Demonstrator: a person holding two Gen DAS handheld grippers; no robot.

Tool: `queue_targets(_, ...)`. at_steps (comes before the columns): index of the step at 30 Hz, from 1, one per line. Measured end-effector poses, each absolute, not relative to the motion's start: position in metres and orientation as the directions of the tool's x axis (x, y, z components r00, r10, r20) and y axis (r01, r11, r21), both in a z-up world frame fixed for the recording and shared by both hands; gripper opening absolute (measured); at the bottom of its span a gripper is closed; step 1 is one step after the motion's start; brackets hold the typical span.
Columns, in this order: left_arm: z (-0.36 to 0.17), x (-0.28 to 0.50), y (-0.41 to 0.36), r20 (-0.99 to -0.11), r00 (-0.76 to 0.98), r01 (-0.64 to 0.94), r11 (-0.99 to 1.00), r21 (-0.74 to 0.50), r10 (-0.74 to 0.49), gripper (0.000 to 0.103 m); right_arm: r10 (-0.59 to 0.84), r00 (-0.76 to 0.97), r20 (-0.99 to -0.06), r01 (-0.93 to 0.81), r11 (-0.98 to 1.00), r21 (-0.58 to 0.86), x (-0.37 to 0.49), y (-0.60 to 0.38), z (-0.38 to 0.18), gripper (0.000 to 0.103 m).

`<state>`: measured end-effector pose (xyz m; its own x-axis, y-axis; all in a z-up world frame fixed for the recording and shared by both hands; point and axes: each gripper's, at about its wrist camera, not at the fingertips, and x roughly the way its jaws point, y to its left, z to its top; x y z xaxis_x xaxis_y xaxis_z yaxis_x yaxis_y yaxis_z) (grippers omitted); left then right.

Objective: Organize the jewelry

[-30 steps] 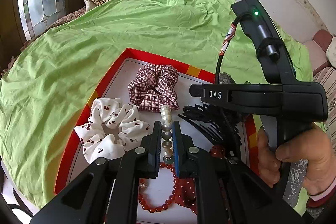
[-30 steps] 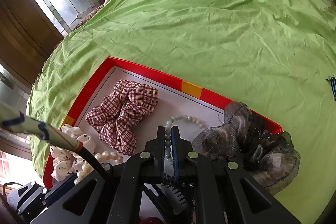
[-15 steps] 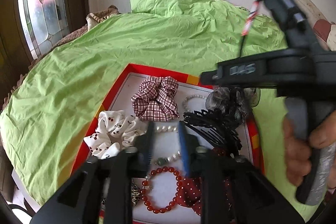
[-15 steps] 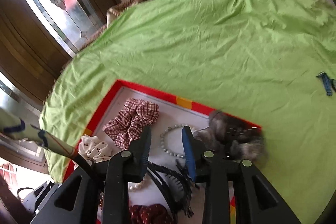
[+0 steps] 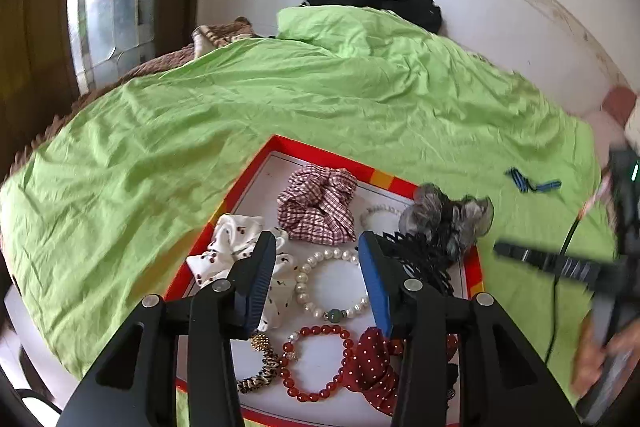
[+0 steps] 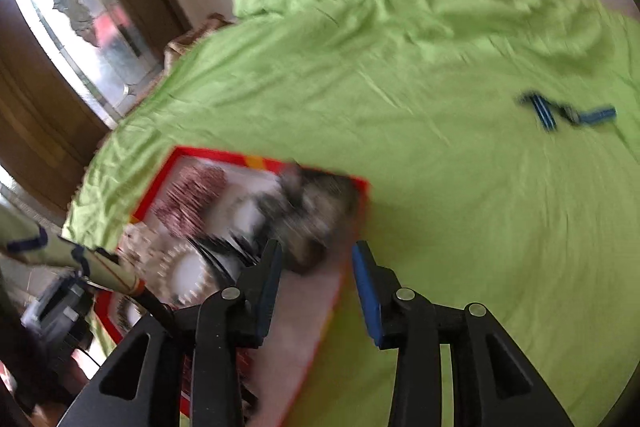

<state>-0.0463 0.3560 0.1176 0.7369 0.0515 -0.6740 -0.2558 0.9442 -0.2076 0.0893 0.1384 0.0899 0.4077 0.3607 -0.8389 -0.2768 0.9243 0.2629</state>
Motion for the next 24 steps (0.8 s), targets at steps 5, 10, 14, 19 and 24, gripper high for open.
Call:
queue_targets(5,0.117,-0.047,0.356,-0.675,0.735,-0.27,0.941,-0.202,0.066,0.042,0.293,0.384,-0.875,-0.271,0.942,0.197,0.091,0.154,0.061,0.035)
queue_targets(10,0.119,-0.044,0.349,-0.672,0.736,-0.262,0.949,-0.176,0.078,0.042,0.238,0.386,-0.891,-0.219,0.962,0.162,0.101,0.153,0.052,0.008)
queue_targets(14,0.12,-0.042,0.345,-0.668,0.74,-0.248,0.955,-0.162,0.079,0.042,0.17,0.422,-0.891,-0.153,0.982,0.115,0.103,0.142,0.053,0.003)
queue_targets(19,0.12,-0.041,0.339,-0.666,0.742,-0.234,0.962,-0.14,0.084,0.042,0.108,0.439,-0.892,-0.046,0.994,0.098,0.107,0.107,0.05,0.003)
queue_targets(24,0.12,-0.039,0.337,-0.669,0.739,-0.234,0.962,-0.142,0.081,0.042,0.094,0.443,-0.891,0.023,0.993,0.116,0.098,0.074,0.051,0.003)
